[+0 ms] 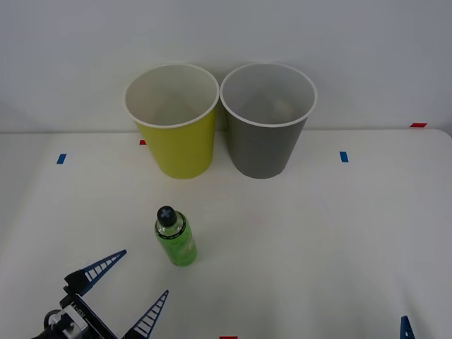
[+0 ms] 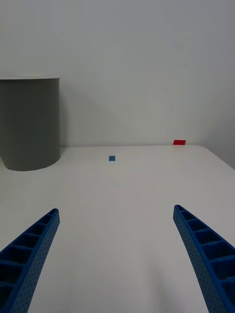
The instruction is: Put cans in the gray bin and PET bottles in the light green bin.
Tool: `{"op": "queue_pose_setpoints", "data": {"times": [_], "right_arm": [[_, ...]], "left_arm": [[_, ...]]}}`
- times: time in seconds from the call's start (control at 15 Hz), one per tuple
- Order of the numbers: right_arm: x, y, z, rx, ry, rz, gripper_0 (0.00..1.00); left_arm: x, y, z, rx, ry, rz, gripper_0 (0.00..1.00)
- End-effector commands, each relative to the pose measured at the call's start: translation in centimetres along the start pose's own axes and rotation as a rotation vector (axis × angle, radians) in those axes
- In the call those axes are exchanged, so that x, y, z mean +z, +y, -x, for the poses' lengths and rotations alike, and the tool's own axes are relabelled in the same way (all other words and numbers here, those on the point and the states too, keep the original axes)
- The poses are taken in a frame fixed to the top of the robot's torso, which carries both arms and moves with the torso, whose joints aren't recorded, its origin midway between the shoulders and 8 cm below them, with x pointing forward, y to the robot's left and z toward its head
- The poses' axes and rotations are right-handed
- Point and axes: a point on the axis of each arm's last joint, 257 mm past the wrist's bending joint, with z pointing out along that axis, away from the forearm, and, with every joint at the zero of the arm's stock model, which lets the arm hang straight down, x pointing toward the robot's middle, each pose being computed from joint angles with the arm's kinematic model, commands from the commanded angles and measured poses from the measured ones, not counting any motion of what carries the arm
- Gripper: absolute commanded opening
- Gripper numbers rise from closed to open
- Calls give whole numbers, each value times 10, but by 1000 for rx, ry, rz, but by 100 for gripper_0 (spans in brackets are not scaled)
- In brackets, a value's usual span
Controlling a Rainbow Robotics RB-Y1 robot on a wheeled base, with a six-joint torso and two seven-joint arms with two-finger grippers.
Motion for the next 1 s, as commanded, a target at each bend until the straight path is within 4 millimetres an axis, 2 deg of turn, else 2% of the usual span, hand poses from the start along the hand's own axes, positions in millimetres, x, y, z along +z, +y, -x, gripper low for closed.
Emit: {"op": "queue_pose_setpoints", "data": {"times": [0.07, 1.0], "right_arm": [[0, 0, 0, 0, 0, 0, 79], [0, 0, 0, 0, 0, 0, 79]], "left_arm": [[12, 9, 1, 6, 1, 6, 100], [72, -1, 14, -109, -30, -25, 100]]}}
